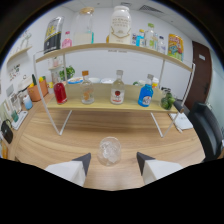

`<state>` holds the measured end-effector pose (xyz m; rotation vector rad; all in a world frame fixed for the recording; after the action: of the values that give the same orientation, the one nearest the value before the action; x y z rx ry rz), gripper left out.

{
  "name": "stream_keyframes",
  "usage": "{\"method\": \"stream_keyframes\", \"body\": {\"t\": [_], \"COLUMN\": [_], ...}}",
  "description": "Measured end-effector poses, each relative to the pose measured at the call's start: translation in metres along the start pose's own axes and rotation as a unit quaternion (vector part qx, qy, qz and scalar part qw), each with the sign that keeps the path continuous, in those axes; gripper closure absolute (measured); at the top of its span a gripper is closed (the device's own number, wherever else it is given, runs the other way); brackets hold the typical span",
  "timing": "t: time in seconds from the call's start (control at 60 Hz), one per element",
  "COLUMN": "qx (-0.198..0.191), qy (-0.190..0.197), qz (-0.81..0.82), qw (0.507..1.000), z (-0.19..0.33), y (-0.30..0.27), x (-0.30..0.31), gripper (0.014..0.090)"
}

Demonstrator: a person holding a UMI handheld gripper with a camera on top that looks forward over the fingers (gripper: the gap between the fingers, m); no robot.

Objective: Make me a cup of Mount Fuji.

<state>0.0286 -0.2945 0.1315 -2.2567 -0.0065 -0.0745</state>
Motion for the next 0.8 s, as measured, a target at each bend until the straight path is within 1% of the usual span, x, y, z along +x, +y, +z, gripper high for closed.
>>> {"method": "stream_keyframes", "body": {"t": [0.217,0.317,0.367,0.45,0.65,0.733,0.8], "qx": [0.005,0.016,0.031,0.074,0.18,0.204,0.214], "qy": [0.012,0.011,0.008,0.0,-0.02,-0.02,-0.014], "qz": [0.005,0.02,0.029,0.043,0.062,0.058,0.055], "qw": [1.0,1.0,0.999,0.996,0.981,0.977,0.975], "z": [-0.016,-0.026,-0.029,-0.033,-0.025,-0.011,0.005], "y": [0.011,0.02,0.019,0.004,-0.072,-0.1,-0.119], "x": [0.0,-0.011,-0.02,-0.039,-0.068,-0.072,-0.072], "gripper": [0.0189,0.0191,0.0191,0.019,0.0202,0.0199,0.0202]}}
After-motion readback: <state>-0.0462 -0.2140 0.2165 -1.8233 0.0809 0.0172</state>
